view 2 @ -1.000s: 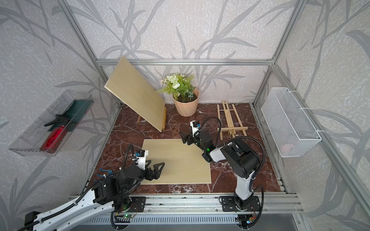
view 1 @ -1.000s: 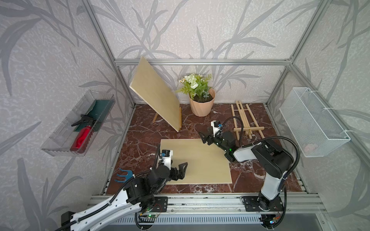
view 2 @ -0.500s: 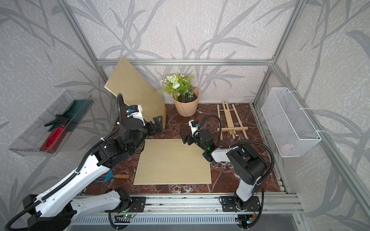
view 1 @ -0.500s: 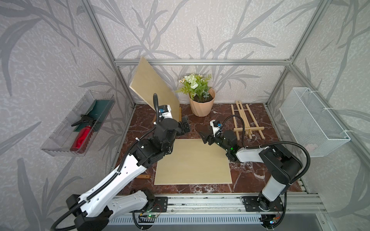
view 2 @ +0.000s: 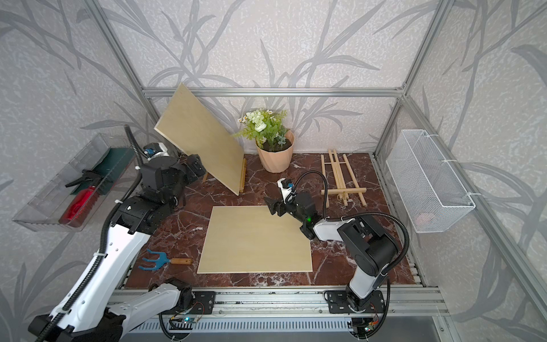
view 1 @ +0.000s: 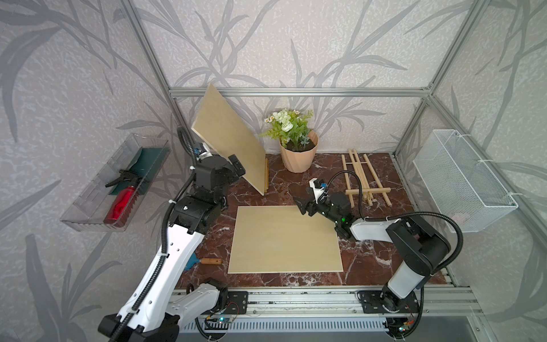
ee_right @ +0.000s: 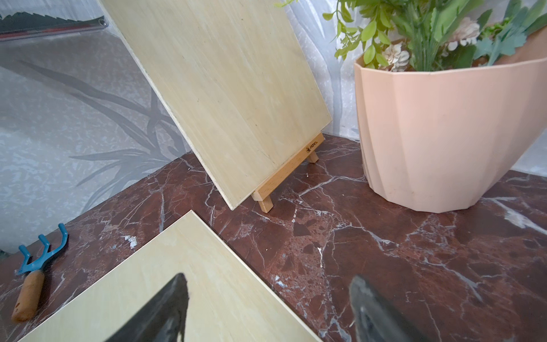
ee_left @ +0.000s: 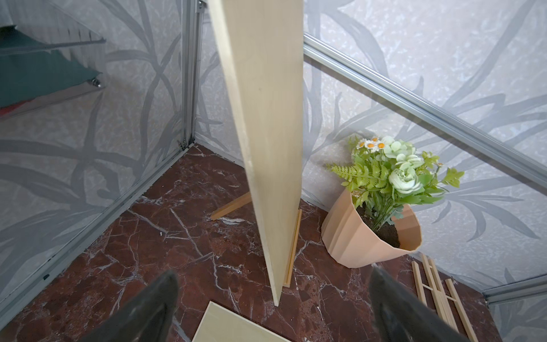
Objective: Disassemble the easel
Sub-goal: Pick up the drawing board from the easel.
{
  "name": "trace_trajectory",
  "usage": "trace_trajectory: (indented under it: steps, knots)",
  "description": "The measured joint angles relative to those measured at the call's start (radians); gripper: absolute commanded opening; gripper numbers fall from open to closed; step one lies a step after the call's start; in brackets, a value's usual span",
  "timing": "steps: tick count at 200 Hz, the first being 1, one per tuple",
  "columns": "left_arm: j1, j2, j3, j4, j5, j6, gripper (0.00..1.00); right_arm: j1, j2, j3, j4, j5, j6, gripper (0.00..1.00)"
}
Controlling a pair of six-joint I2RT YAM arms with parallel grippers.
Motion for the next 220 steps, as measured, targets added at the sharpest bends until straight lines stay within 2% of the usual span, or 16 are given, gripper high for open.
trace_trajectory:
  steps: [21,58,85,119,169,220]
  knots:
    - [0.064,0.019,-0.012,0.047,0.072,0.015,0.99,0.0,0.0,0.0,-0.007,-0.011,0.001,0.85]
    - [0.211,0.095,-0.019,0.145,0.27,0.013,0.99,0.0,0.018,0.011,-0.019,-0.031,0.005,0.85]
    - [0.278,0.145,-0.026,0.216,0.375,0.008,0.99,0.0,0.024,0.019,-0.031,-0.043,0.009,0.85]
    - [0.302,0.17,-0.064,0.325,0.499,0.01,0.92,0.0,0.025,0.029,-0.043,-0.058,0.015,0.85]
    - [0.311,0.187,-0.091,0.429,0.568,0.048,0.68,0.0,0.026,0.031,-0.048,-0.074,0.018,0.85]
    - [0.341,0.226,-0.11,0.513,0.623,0.059,0.65,0.0,0.027,0.032,-0.049,-0.083,0.019,0.85]
